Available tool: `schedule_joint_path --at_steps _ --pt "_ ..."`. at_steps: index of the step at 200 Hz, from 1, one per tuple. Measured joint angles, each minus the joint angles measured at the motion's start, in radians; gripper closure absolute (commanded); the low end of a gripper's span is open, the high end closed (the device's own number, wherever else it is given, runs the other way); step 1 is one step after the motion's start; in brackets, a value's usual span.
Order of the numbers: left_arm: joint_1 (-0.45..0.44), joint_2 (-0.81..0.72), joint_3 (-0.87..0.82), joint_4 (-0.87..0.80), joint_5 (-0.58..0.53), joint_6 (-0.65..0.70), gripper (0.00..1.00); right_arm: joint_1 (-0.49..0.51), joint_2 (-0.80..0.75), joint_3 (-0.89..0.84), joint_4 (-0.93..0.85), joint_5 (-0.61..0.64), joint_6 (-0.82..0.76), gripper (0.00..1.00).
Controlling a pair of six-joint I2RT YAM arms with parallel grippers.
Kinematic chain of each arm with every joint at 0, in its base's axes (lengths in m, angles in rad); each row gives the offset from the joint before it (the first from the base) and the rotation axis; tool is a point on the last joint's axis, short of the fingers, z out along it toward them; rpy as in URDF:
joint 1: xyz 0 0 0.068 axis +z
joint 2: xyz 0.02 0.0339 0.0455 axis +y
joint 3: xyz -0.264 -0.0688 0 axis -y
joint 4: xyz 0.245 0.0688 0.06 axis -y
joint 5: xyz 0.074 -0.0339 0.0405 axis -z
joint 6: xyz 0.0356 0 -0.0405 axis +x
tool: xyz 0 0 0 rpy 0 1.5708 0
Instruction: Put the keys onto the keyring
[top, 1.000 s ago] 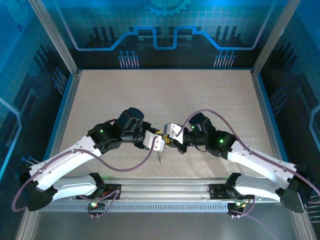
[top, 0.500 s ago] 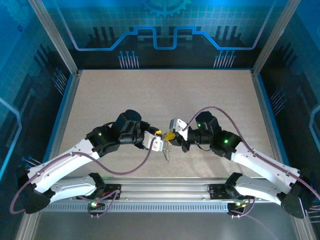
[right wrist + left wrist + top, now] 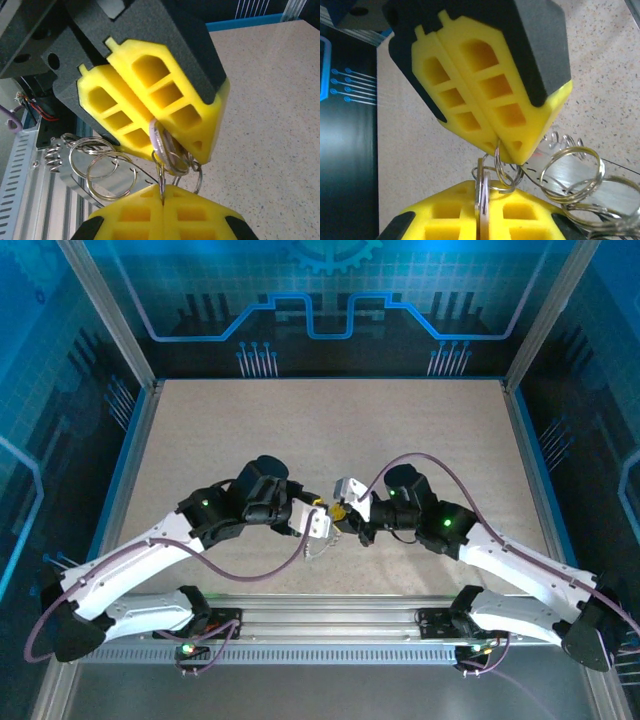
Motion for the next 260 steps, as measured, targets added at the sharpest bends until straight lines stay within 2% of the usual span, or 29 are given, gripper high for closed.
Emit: schedule_joint_path --at_steps 77,141,186,222,260 --pt "-0.017 0.038 0.058 -0.060 -0.052 -0.014 1.00 0.011 0.035 0.040 -0.061 0.082 0.028 1.00" --pt "-0.025 0.047 0.094 -0.112 -0.079 0.029 1.00 0.016 0.055 0.058 -0.065 0.085 0.016 1.00" --pt "-0.031 0.071 0.124 -0.143 -0.080 0.076 1.00 0.011 0.065 0.058 -0.074 0.079 -0.030 0.72" --pt "-0.031 0.094 0.188 -0.201 -0.105 0.167 1.00 -0.052 0.028 0.034 -0.066 -0.002 -0.106 0.66" --pt "-0.017 0.140 0.251 -0.283 -0.170 0.292 1.00 -0.151 -0.057 -0.046 -0.026 -0.123 -0.169 0.63"
